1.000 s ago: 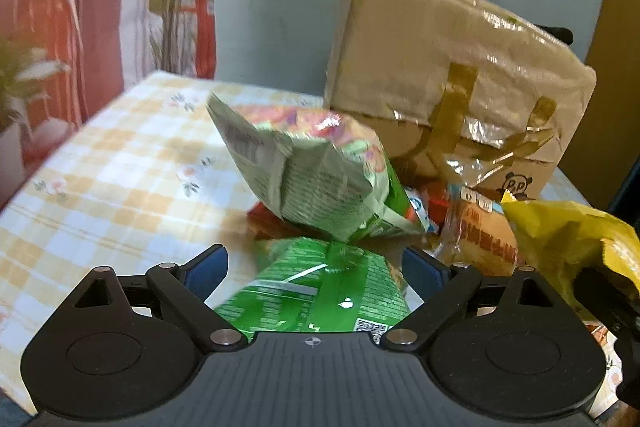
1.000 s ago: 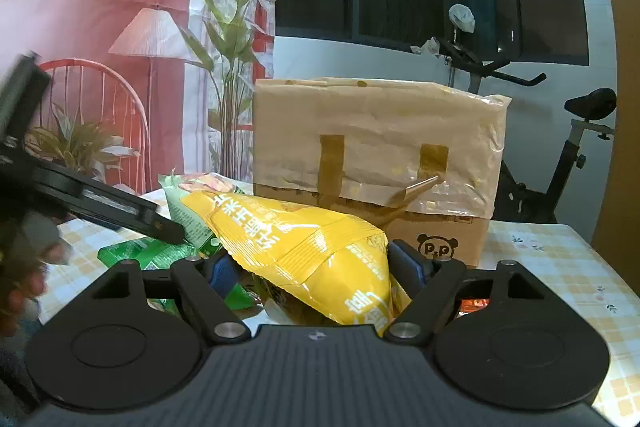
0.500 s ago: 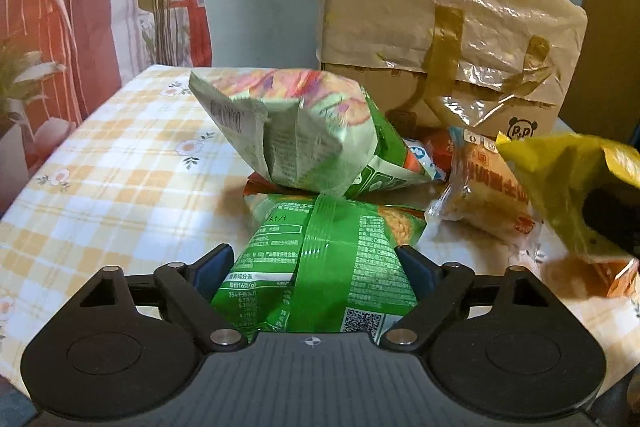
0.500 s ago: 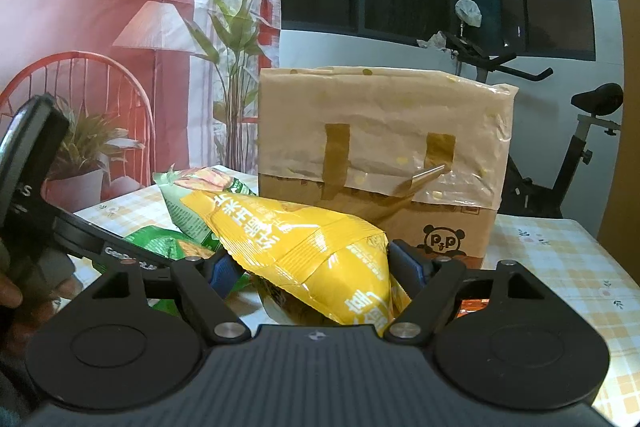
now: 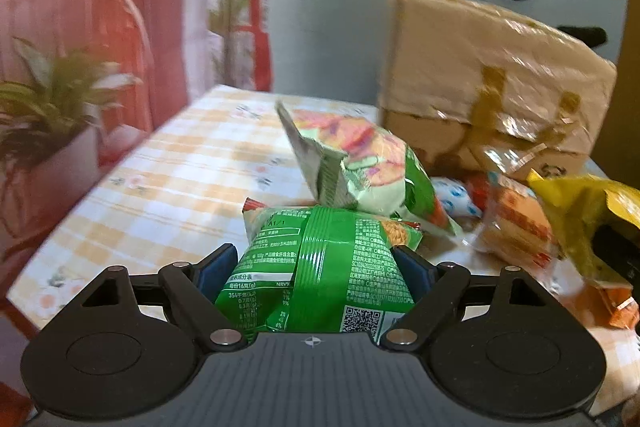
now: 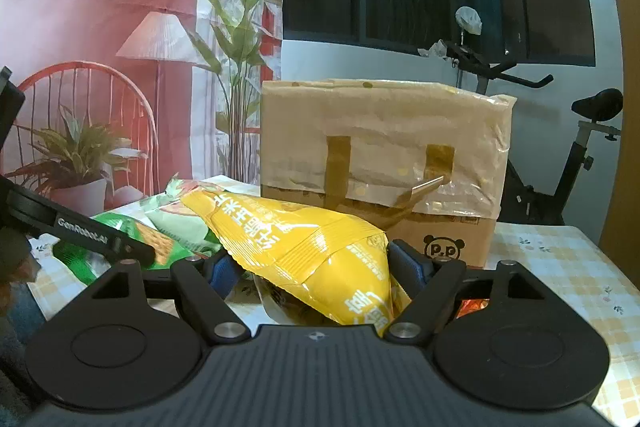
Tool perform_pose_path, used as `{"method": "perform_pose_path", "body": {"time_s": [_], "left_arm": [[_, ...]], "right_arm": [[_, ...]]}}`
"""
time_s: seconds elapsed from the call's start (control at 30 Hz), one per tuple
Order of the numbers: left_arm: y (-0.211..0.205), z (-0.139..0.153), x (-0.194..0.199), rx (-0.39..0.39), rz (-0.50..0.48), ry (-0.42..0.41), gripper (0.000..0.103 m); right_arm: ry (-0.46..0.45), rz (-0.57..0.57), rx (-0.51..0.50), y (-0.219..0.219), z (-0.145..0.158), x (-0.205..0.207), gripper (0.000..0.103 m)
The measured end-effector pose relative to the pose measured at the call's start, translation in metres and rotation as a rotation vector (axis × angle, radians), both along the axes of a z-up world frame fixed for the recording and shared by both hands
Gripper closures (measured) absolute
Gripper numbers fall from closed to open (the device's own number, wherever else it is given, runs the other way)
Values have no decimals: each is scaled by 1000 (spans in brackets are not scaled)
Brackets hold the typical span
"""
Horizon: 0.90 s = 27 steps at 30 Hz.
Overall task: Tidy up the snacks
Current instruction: 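Carry both bags over the box and open both tools to drop them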
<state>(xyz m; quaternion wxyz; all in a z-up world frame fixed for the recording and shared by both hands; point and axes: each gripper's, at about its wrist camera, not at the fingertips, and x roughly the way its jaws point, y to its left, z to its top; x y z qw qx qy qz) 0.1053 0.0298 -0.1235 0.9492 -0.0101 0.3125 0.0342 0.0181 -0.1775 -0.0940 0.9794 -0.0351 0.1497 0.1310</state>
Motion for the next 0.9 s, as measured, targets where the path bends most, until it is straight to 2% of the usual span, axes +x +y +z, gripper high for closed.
{"method": "perform_pose_path", "body": {"time_s": [0.2, 0.33, 0.5, 0.9], "left_arm": [[2, 22, -13, 54, 67, -124, 18], [2, 33, -20, 69, 93, -170, 18], [-1, 37, -22, 66, 93, -198, 18], [-2, 40, -25, 38, 24, -219, 18]], "right_arm": [[-9, 2, 5, -1, 3, -4, 24], [-17, 7, 6, 0, 5, -8, 24], [-27, 6, 10, -1, 7, -11, 24], [-33, 10, 12, -2, 11, -12, 24]]}}
